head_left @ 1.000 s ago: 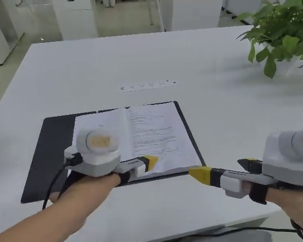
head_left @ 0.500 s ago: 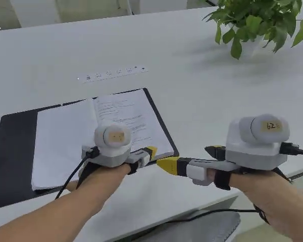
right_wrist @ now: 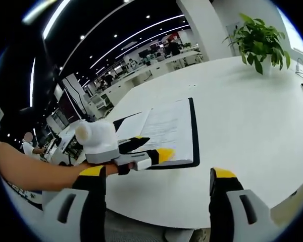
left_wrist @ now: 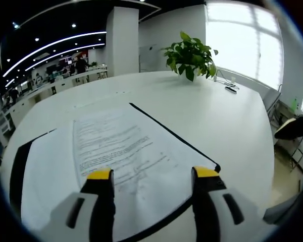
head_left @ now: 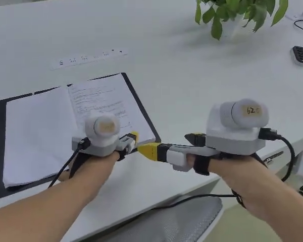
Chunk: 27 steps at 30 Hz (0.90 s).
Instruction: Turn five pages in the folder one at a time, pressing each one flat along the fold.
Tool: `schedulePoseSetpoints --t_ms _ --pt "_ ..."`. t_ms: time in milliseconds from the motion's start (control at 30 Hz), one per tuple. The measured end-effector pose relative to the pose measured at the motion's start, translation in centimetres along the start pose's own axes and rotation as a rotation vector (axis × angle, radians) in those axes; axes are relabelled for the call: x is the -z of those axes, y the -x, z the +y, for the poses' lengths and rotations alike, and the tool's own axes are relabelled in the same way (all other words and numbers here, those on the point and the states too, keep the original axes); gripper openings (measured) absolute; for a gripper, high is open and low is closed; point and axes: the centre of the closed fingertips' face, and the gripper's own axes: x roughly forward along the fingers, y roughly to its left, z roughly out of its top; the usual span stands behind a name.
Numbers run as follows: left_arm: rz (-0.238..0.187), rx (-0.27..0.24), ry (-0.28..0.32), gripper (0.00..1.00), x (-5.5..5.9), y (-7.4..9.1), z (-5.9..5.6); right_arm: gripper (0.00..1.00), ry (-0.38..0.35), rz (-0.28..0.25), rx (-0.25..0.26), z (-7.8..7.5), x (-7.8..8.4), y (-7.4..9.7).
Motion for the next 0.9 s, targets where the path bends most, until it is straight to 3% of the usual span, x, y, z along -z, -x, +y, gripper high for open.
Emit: schedulePoseSetpoints --t_ms 67,167,400,700,900 --pt "0.029 -0.011 0.006 0.60 0.9 -0.4 0.3 0.83 -0.013 -0.007 0.003 -0.1 -0.1 -0.1" --pt "-0.001 -0.023 -0.034 0.59 1.2 -0.4 0.3 0.82 -0.024 -0.011 0.007 -0.3 -0.1 -0.2" --pt "-0.081 -0.027 -0.023 0.57 1.2 -0.3 0.5 0.81 -0.036 0.004 0.015 -0.8 0.4 -0.5" --pt "-0.117 -0.029 -0.013 0.53 1.1 -0.3 0.7 0.79 -0.051 0.010 0.016 -1.0 0.6 -1.1" --pt "-0.132 -0.042 -0.003 0.41 1.0 -0.1 1.4 0.79 -0.052 0.020 0.012 -0.9 0.8 -1.4"
